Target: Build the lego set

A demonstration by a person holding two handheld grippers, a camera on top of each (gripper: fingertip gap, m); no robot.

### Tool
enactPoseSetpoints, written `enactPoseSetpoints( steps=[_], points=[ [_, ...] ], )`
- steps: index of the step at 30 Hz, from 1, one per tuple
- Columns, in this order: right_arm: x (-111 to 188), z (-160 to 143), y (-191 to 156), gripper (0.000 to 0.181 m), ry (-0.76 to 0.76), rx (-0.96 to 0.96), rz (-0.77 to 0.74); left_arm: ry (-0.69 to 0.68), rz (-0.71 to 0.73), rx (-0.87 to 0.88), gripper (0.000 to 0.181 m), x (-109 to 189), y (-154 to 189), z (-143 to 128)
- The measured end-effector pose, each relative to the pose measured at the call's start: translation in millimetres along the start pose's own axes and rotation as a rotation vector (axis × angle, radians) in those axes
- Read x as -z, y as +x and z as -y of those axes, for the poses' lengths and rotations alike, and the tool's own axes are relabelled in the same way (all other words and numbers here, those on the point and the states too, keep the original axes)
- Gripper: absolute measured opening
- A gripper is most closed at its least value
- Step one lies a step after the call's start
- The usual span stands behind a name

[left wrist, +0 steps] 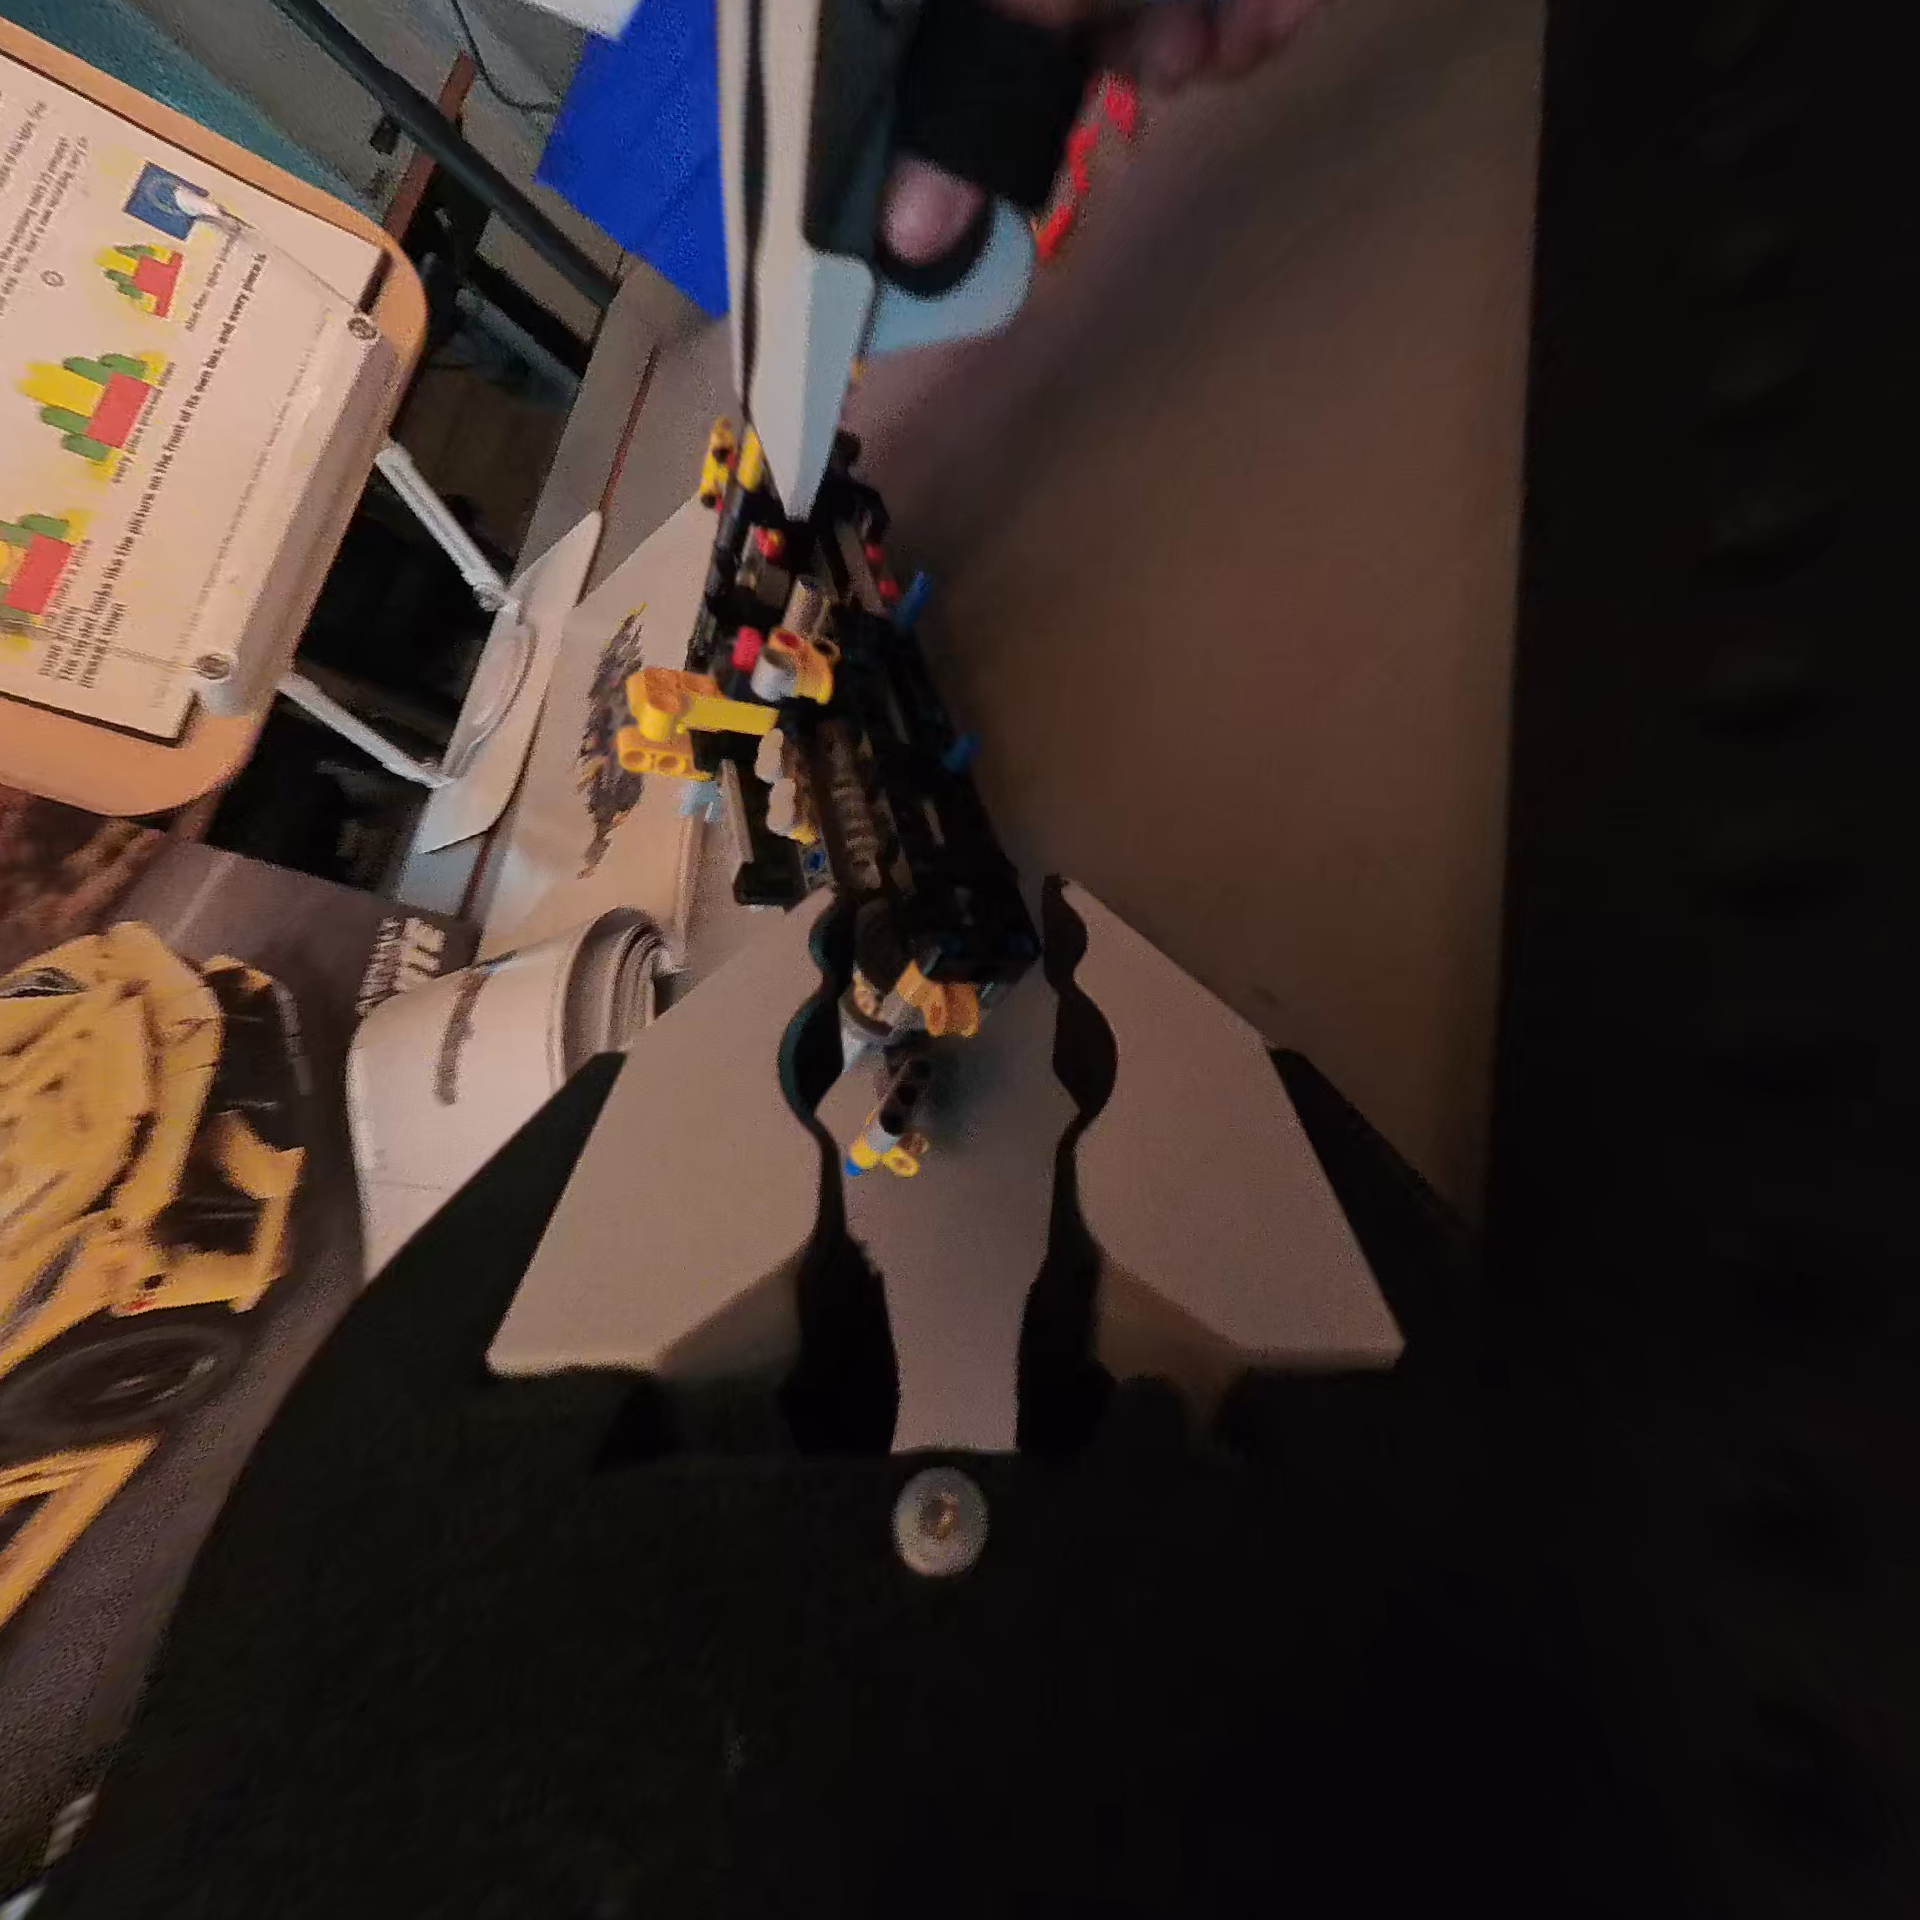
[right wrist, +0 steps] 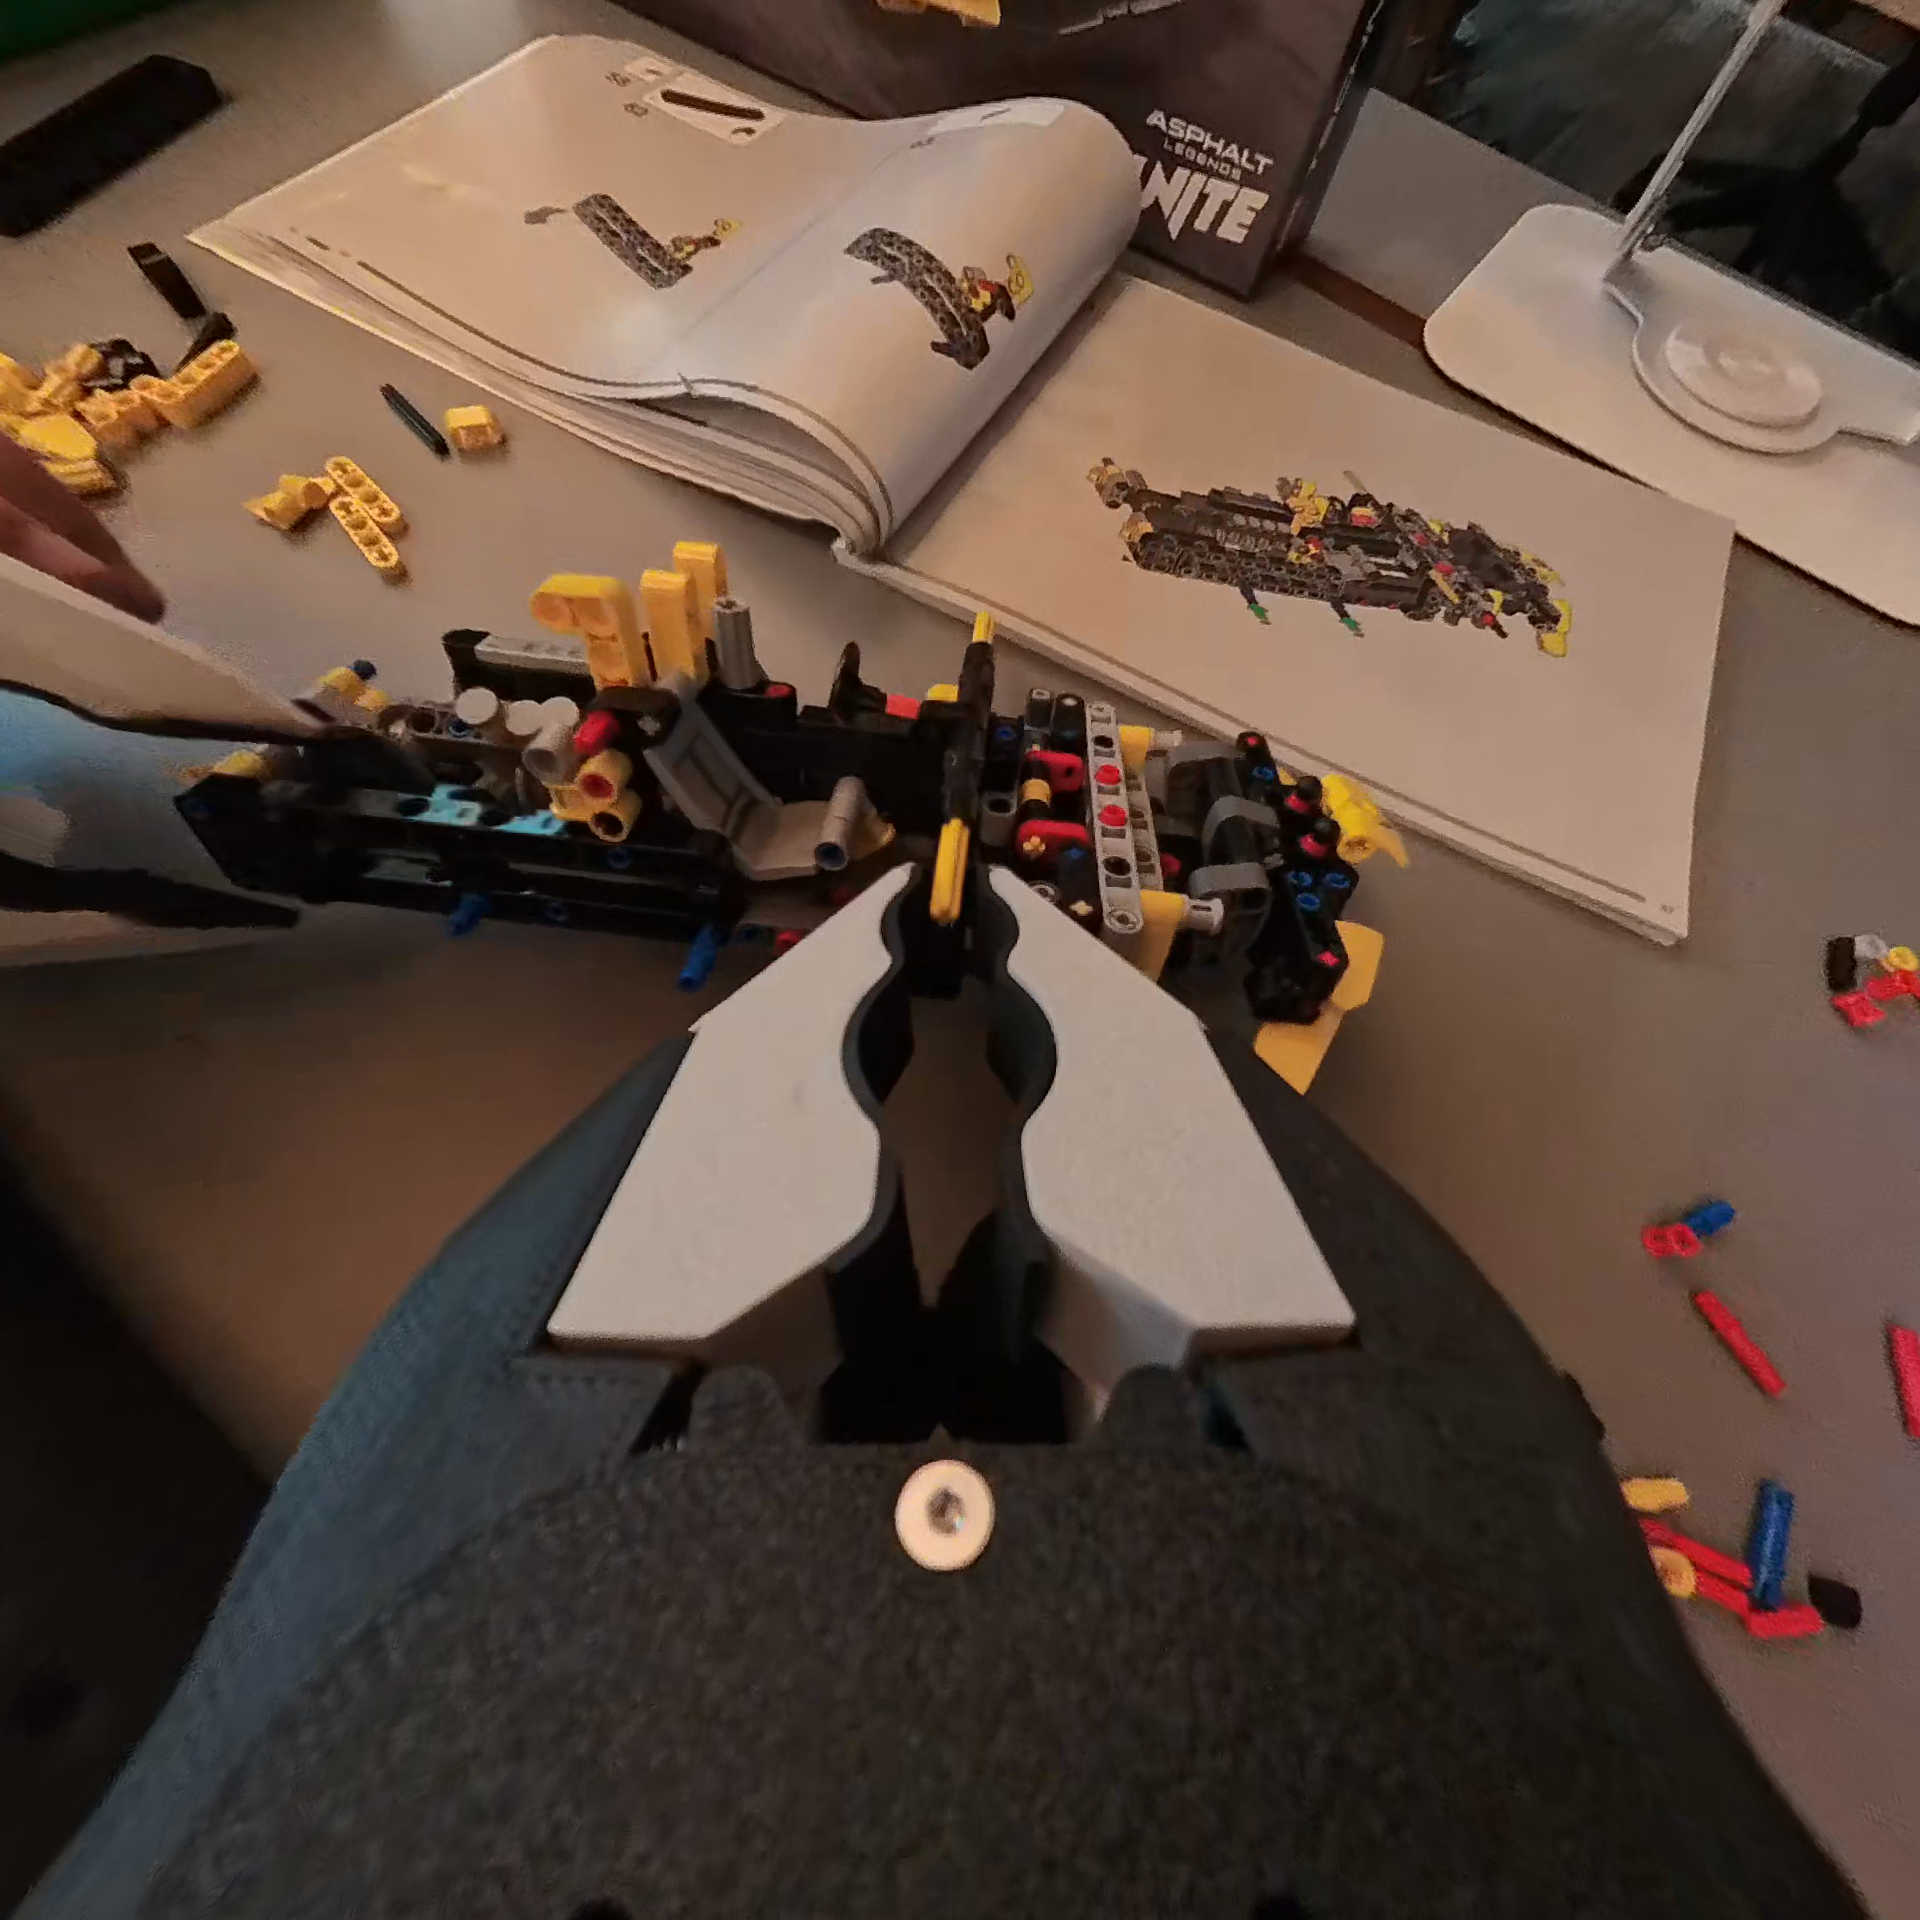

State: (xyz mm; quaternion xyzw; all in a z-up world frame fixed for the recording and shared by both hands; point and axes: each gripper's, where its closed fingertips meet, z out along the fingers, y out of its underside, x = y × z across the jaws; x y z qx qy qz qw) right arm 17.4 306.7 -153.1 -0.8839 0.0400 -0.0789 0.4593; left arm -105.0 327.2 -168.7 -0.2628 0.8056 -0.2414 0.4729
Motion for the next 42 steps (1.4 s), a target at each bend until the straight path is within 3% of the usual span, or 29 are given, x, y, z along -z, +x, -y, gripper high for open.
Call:
enactPoseSetpoints(
  steps=[6, 11, 18, 23, 28, 35, 39, 42],
  points=[
    [4.0, -22.6, -1.7, 0.007, -0.047, 0.024, -0.026, 0.318, -0.202, 0.413, 0.037, 33.1, -10.5, 47.5],
    [4.6, -38.0, -1.5, 0.007, -0.072, -0.003, -0.004, 0.423, -0.206, 0.781, 0.037, 39.5, -53.0, 36.0],
    [9.4, -39.1, -3.8, 0.008, -0.036, -0.006, 0.043, 0.372, 0.012, 0.809, 0.037, 33.5, -77.7, 13.6],
    [26.5, -22.7, 4.2, 0.018, 0.145, -0.043, 0.08, 0.397, 0.067, 0.966, 0.037, 38.5, -71.3, 16.1],
    [34.6, -5.0, 18.9, 0.024, 0.284, -0.068, 0.077, 0.303, 0.161, 0.821, 0.041, 33.9, -65.0, 11.7],
    [35.1, -1.7, 15.3, 0.023, 0.303, -0.084, 0.12, 0.226, 0.07, 0.846, 0.087, 18.0, -54.0, 5.5],
    [36.8, 5.4, 6.9, 0.04, 0.378, 0.043, 0.134, 0.207, 0.022, 0.811, 0.093, 13.1, -42.9, 9.6],
    [48.5, 8.9, -26.5, 0.047, 0.371, 0.219, 0.284, 0.169, -0.011, 0.77, 0.093, 11.0, -34.1, 11.0]
  ],
)
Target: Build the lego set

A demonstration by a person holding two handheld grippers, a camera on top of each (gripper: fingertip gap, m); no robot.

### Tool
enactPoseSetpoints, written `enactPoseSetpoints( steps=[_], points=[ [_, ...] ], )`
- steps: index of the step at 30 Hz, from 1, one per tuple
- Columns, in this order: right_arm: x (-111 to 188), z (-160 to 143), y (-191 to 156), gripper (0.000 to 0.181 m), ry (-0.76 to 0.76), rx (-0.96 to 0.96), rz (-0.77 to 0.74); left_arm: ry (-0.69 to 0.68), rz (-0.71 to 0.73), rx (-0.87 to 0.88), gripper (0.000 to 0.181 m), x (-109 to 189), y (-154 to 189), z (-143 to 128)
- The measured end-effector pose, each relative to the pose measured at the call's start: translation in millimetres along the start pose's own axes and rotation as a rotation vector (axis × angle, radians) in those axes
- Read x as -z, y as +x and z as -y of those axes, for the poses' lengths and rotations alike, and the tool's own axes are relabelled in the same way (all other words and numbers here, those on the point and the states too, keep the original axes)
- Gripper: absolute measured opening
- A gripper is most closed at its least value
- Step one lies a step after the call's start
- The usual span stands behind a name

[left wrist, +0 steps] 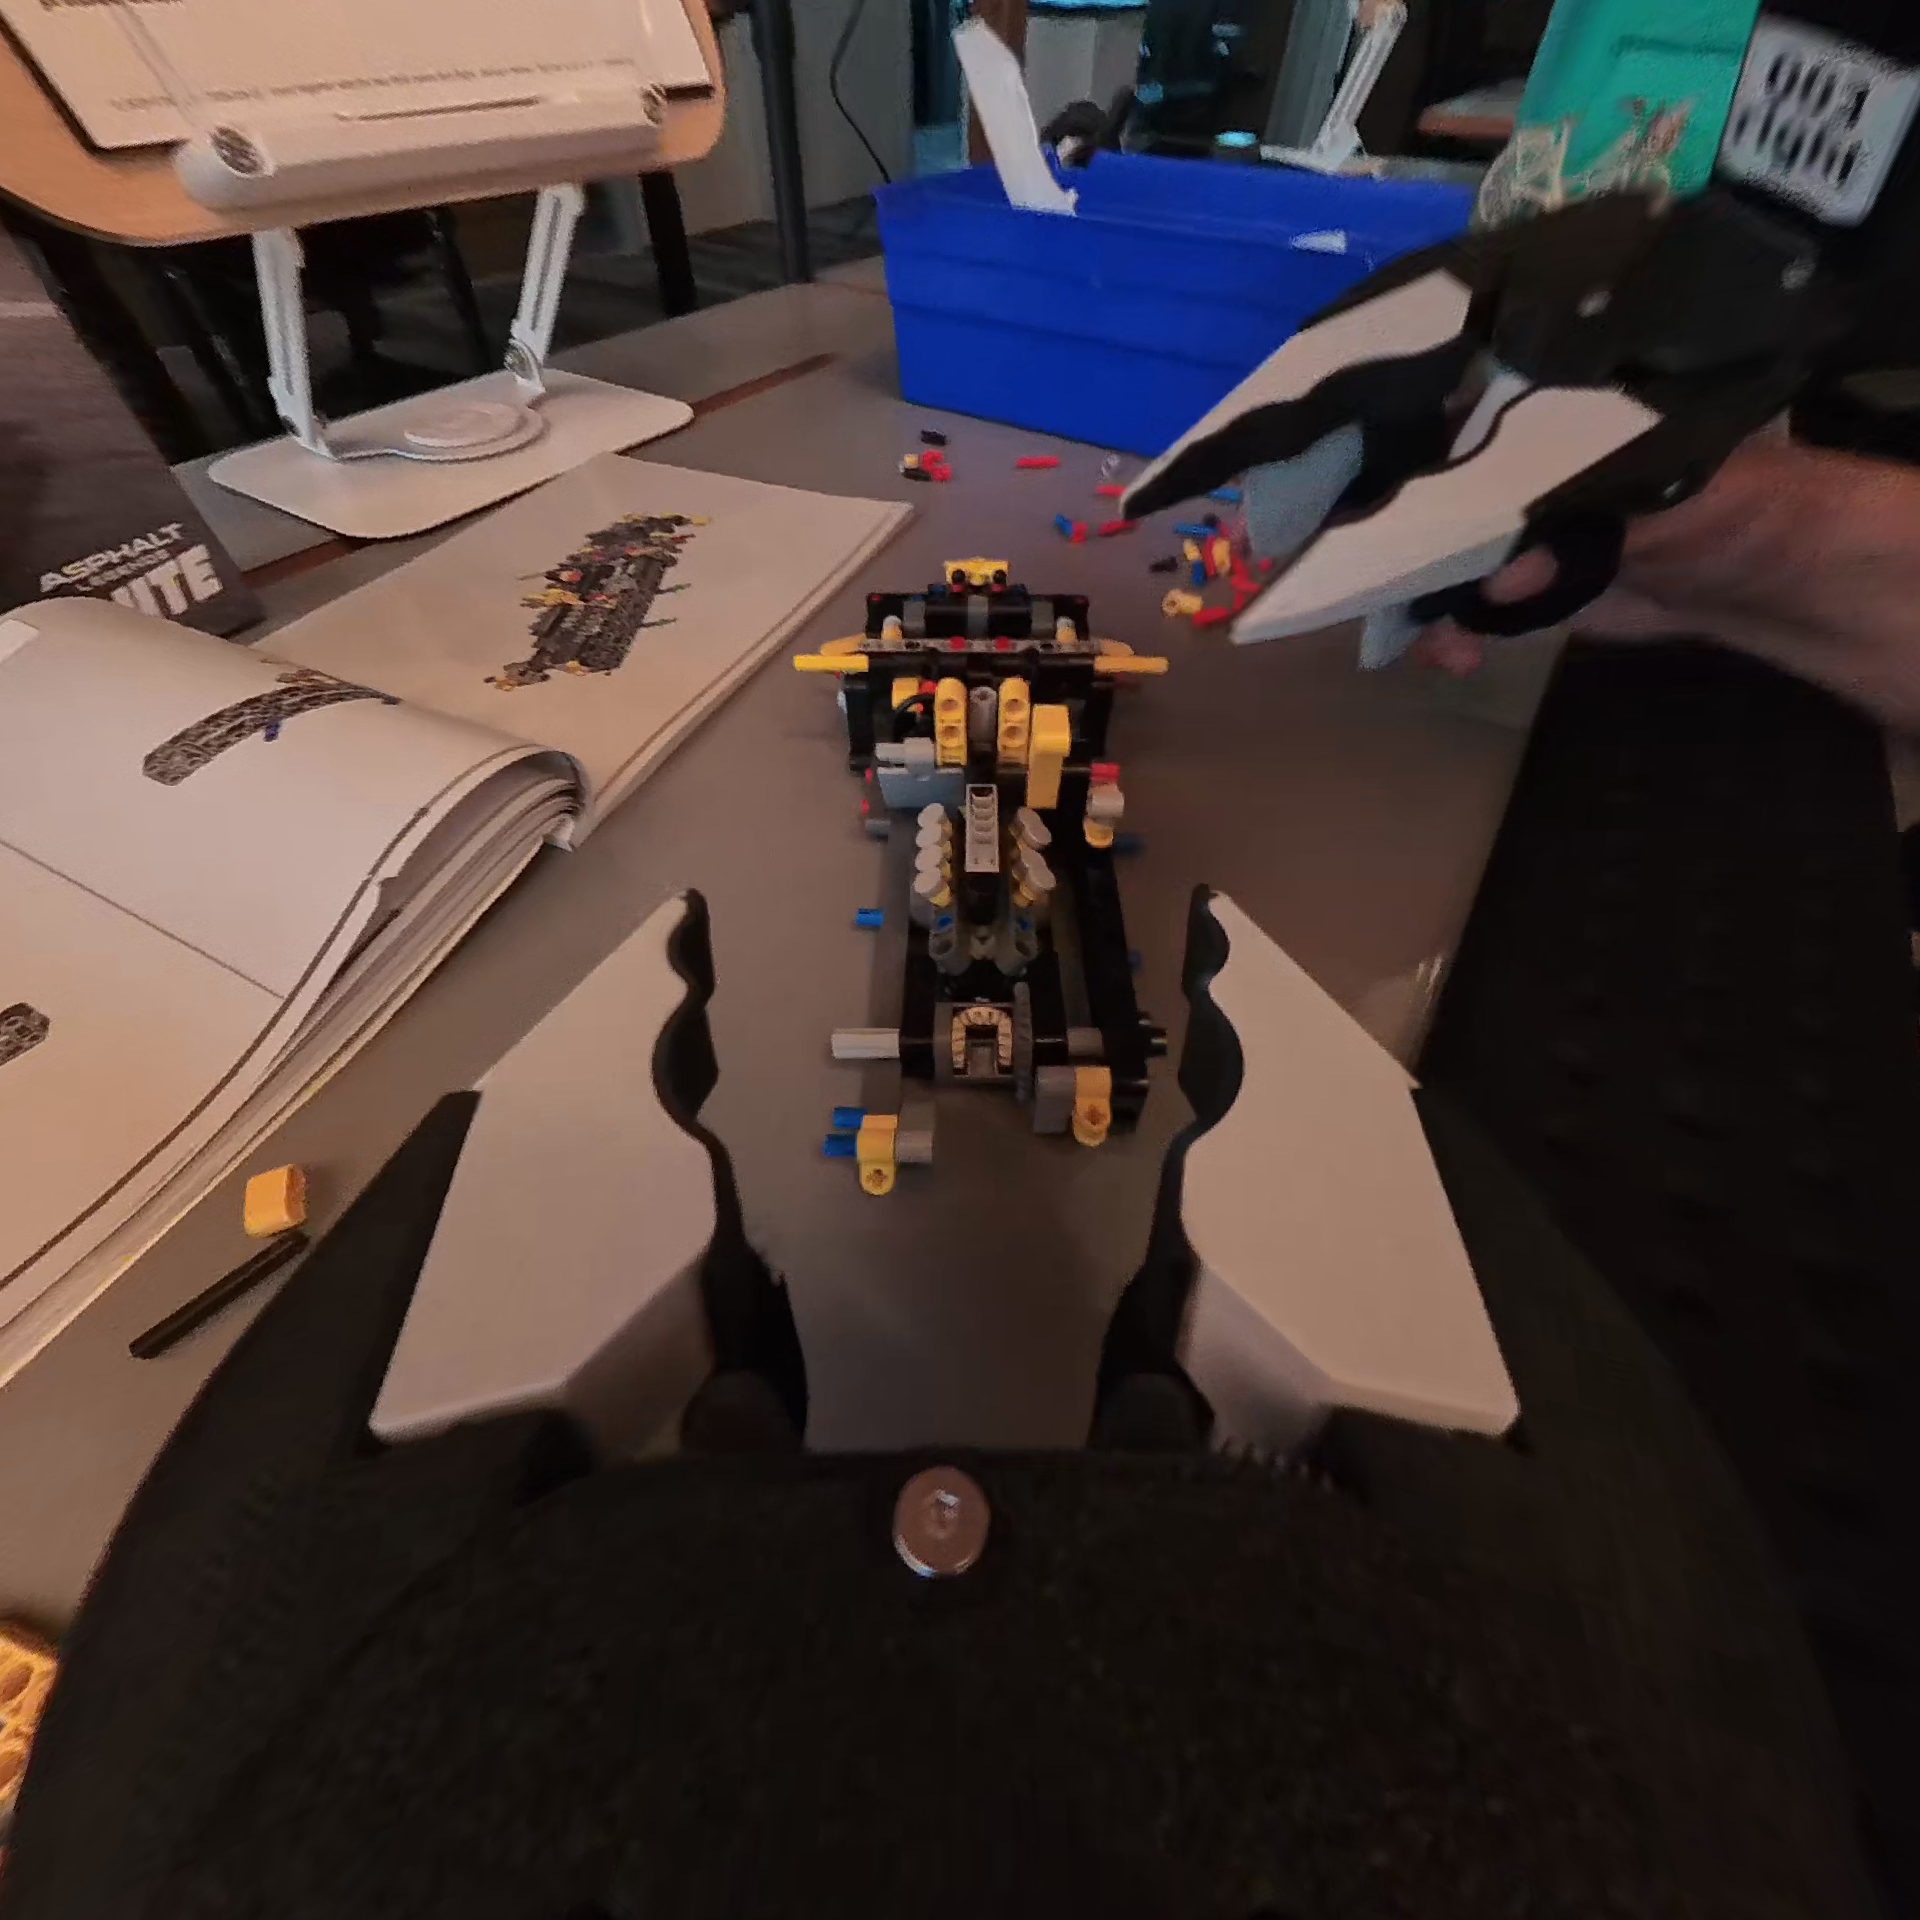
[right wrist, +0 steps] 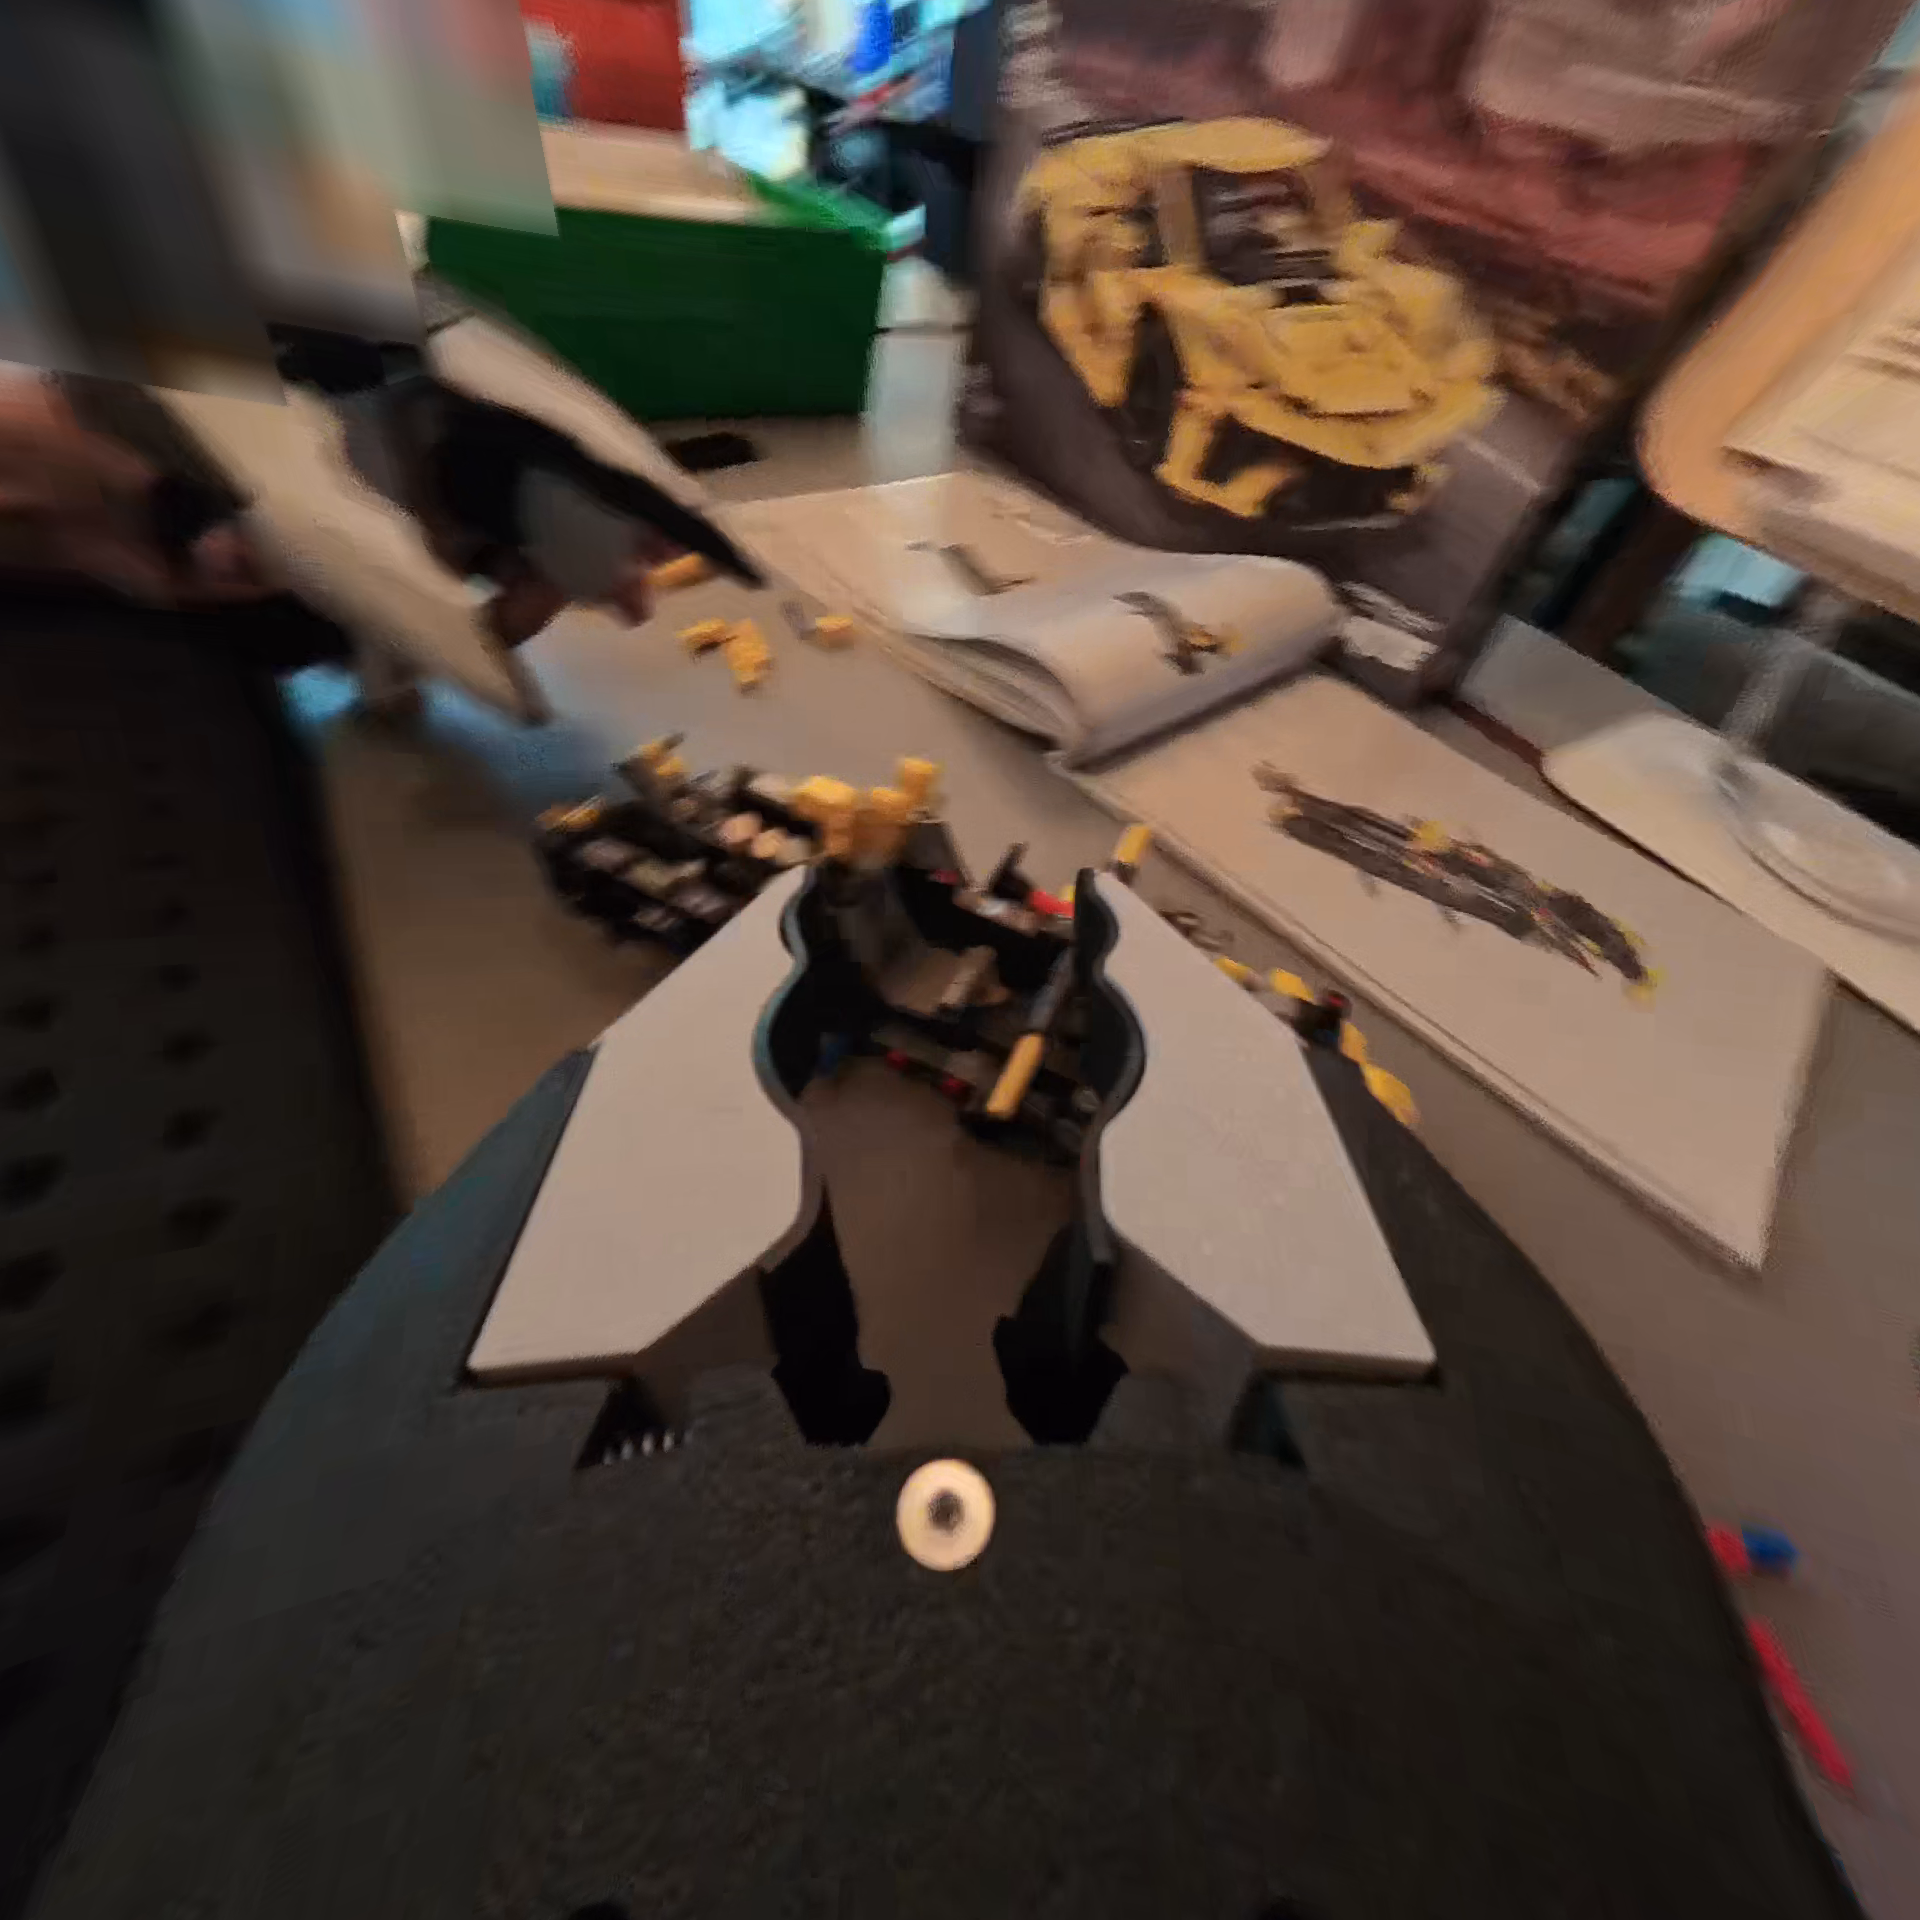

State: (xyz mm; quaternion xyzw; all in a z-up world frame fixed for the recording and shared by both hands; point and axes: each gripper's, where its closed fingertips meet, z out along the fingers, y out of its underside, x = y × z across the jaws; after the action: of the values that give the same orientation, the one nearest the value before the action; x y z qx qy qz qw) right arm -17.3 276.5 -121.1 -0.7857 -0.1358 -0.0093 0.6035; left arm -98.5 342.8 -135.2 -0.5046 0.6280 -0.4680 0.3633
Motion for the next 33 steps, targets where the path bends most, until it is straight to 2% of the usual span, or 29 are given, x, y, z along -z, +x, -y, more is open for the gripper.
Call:
enactPoseSetpoints(
  steps=[1, 3, 4, 6, 8, 11, 14, 16, 18, 22, 25, 27, 33],
  points=[
    [1.7, -3.7, -14.4, 0.047, -0.064, 0.065, 0.083, -0.021, 0.0, -0.018, 0.093, -1.5, 1.8, -1.6],
    [7.6, -34.1, -38.9, 0.06, -0.298, 0.267, 0.265, -0.079, -0.027, -0.063, 0.093, -7.3, 9.5, -7.4],
    [7.7, -49.3, -31.0, 0.062, -0.414, 0.394, 0.27, -0.122, -0.044, -0.084, 0.093, -12.0, 13.2, -12.0],
    [4.8, -61.0, -14.2, 0.072, -0.544, 0.57, 0.305, -0.18, -0.05, -0.124, 0.093, -23.6, 14.6, -17.3],
    [-6.8, -48.4, -3.8, 0.076, -0.526, 0.648, 0.361, -0.231, -0.066, -0.139, 0.093, -35.7, 17.2, -23.3],
    [-28.1, -41.6, 0.7, 0.081, -0.504, 0.65, 0.493, -0.277, -0.044, -0.157, 0.093, -47.1, 19.2, -30.7],
    [-42.1, -41.6, -11.3, 0.08, -0.5, 0.611, 0.646, -0.303, -0.002, -0.19, 0.092, -53.5, 17.3, -35.2],
    [-50.6, -37.3, -19.8, 0.078, -0.446, 0.622, 0.694, -0.318, -0.005, -0.203, 0.087, -57.7, 19.3, -38.2],
    [-56.4, -41.4, -21.9, 0.081, -0.447, 0.655, 0.712, -0.346, 0.007, -0.232, 0.077, -59.6, 17.3, -43.2],
    [-54.7, -53.4, -26.6, 0.089, -0.494, 0.701, 0.753, -0.353, -0.011, -0.223, 0.074, -59.8, 17.2, -45.6],
    [-55.2, -59.7, -24.6, 0.086, -0.504, 0.749, 0.737, -0.354, -0.02, -0.225, 0.074, -59.6, 17.4, -45.9],
    [-57.3, -59.4, -24.6, 0.079, -0.49, 0.743, 0.731, -0.353, -0.023, -0.229, 0.074, -59.4, 17.4, -46.0],
    [-57.6, -61.1, -23.5, 0.075, -0.464, 0.722, 0.77, -0.352, -0.026, -0.242, 0.073, -59.5, 17.1, -46.0]
  ],
)
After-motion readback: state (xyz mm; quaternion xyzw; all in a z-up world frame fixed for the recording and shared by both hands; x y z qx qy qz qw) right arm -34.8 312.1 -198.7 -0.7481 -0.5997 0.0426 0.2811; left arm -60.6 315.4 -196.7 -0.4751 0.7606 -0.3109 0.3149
